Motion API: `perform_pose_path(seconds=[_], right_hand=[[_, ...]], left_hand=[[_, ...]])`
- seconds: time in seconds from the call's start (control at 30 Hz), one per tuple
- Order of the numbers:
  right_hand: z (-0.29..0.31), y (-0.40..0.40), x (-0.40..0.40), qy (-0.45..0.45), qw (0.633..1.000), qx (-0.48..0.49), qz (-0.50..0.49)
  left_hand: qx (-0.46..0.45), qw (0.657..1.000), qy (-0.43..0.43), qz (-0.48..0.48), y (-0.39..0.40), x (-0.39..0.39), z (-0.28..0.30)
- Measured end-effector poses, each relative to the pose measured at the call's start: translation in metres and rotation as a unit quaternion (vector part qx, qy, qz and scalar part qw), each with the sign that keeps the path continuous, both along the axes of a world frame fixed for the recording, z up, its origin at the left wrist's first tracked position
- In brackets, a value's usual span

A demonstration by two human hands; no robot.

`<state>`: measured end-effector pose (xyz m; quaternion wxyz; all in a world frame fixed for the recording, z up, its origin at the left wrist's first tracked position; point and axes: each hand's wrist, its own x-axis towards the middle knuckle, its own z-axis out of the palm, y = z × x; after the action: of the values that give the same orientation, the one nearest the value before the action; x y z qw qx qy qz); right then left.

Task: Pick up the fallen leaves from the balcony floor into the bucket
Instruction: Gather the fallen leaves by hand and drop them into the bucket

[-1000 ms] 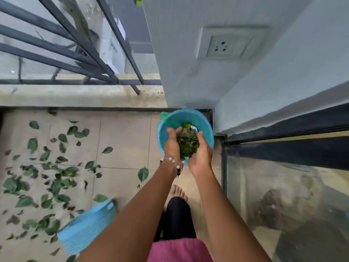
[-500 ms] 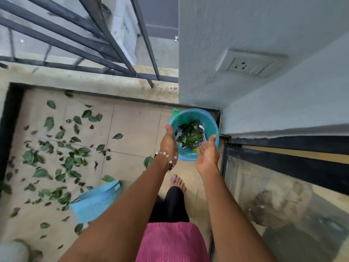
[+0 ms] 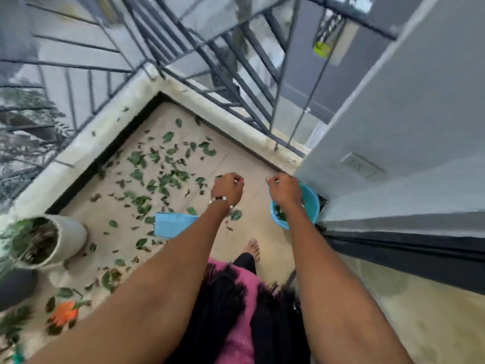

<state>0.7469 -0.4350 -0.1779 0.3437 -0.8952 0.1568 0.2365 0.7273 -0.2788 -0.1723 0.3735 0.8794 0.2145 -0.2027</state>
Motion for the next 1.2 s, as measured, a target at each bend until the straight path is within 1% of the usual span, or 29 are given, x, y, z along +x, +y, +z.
perform_pose_path(seconds=[0.07,0.13,0.23,0.33,0.5,0.63,0.73,0.83,0.9,1.03,1.13,1.2], right_hand=[[0.018,0.033,-0.002,-0.024,0.995,-0.042,0.086],[0.033,0.07,-0.01,-0.047,0.981,-0.071,0.172],[0.047,0.134,-0.031,-0.079,0.952,-0.086,0.282],[0.06,0.201,-0.063,-0.094,0.921,-0.094,0.366],[0.075,0.311,-0.149,-0.125,0.854,-0.099,0.496],[0.076,0.388,-0.236,-0.148,0.795,-0.052,0.587],[0.076,0.434,-0.309,-0.154,0.761,-0.012,0.63],[0.075,0.471,-0.379,-0.153,0.716,0.013,0.681],[0.076,0.492,-0.421,-0.151,0.675,0.022,0.721],[0.078,0.525,-0.496,-0.156,0.583,0.032,0.797],[0.077,0.55,-0.542,-0.168,0.513,0.047,0.841],[0.075,0.567,-0.57,-0.168,0.474,0.055,0.863]], left_hand=[[0.009,1.0,-0.016,0.019,0.029,-0.019,0.015],[0.021,0.998,-0.027,0.052,0.06,-0.04,0.027],[0.048,0.993,-0.035,0.101,0.118,-0.074,0.047],[0.092,0.983,-0.048,0.153,0.181,-0.122,0.064],[0.145,0.954,-0.011,0.261,0.274,-0.248,0.085],[0.156,0.924,0.029,0.347,0.321,-0.364,0.083],[0.166,0.89,0.04,0.424,0.34,-0.447,0.083],[0.17,0.855,0.06,0.487,0.351,-0.521,0.084],[0.173,0.828,0.069,0.529,0.355,-0.563,0.085],[0.159,0.757,0.067,0.63,0.359,-0.638,0.087],[0.138,0.702,0.047,0.697,0.362,-0.681,0.085],[0.129,0.674,0.046,0.726,0.366,-0.703,0.082]])
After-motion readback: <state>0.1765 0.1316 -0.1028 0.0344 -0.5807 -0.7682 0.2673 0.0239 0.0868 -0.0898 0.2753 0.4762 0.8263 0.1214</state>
